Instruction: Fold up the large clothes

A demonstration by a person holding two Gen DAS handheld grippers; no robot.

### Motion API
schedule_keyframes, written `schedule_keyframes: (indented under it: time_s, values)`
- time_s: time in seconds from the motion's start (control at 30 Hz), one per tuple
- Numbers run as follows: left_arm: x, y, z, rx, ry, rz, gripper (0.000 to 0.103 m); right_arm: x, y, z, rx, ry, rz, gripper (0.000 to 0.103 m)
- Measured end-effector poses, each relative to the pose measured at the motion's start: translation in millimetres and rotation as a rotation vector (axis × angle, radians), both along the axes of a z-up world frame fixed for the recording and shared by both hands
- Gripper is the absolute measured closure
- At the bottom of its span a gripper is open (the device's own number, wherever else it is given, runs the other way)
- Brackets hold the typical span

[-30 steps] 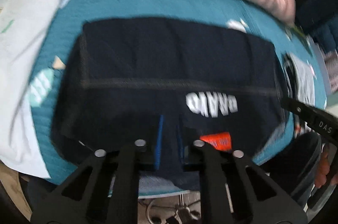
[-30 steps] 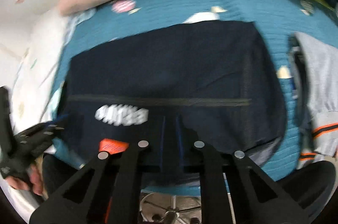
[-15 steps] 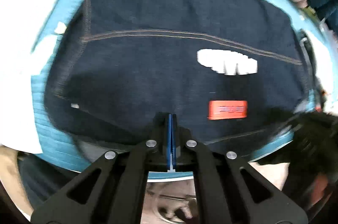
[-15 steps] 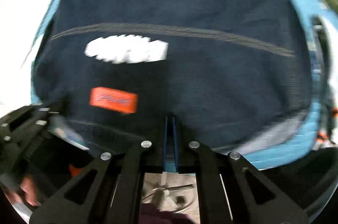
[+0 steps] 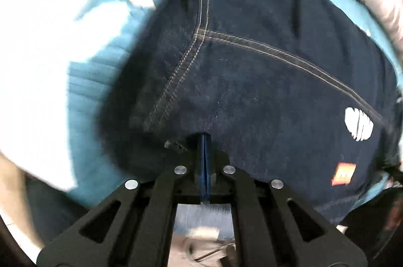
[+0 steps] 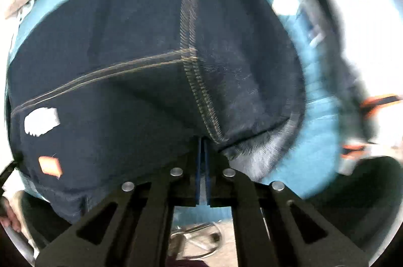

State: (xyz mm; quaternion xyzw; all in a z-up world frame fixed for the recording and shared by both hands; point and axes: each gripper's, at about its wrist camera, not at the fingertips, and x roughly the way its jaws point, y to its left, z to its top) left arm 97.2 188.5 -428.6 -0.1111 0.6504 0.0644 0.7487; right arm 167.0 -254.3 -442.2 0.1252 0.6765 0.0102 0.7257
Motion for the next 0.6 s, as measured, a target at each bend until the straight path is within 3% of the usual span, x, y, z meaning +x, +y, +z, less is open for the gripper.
schedule_keyframes:
  time_s: [0.07,0.13,0.2,0.27,0.33,0.37,0.47,0.53,0.6]
  values:
    - [1.6,-5.4,14.0,0.037,0.007,-0.022,0.101,4.5,-5.3,6.1,0.024,0.029,-0.05,0.102]
    - [0.1,-9.1,28.4,0.131,-0.025,-0.027,0.101,6.9,-2.0,20.7,-0.003,0.02,-0.031,0.102]
    - [-1.6,-2.1,23.5,0.111,-0.016,-0.004,0.101,2.9,-2.4,28.2,0.0,-0.004,-0.037,0.102]
    - [-0.3,6.5,6.1,0.07,-0.003,0.003,0.101,3.7,-4.7,12.6,0.028,0.009,-0.055,0.103]
    - [2.5,2.7,2.2,0.092,0.001,-0.024,0.1,6.8,-11.7,-12.2,0.071,0.031,-0.086,0.103]
    - [3.8,-0.8,5.8,0.11,0.011,-0.032,0.1,9.3,-11.6,-8.9,0.067,0.043,-0.104,0.103]
    - [1.3,-8.5,26.2,0.134,-0.02,-0.049,0.1,8.5,-11.3,17.6,0.001,0.029,-0.067,0.097]
    - [-5.2,-14.9,47.1,0.176,-0.07,-0.067,0.1,9.8,0.4,44.6,-0.053,-0.033,-0.048,0.096]
    - [-5.2,-21.8,63.0,0.158,-0.107,-0.062,0.1,3.1,8.3,72.8,-0.128,-0.122,-0.087,0.096]
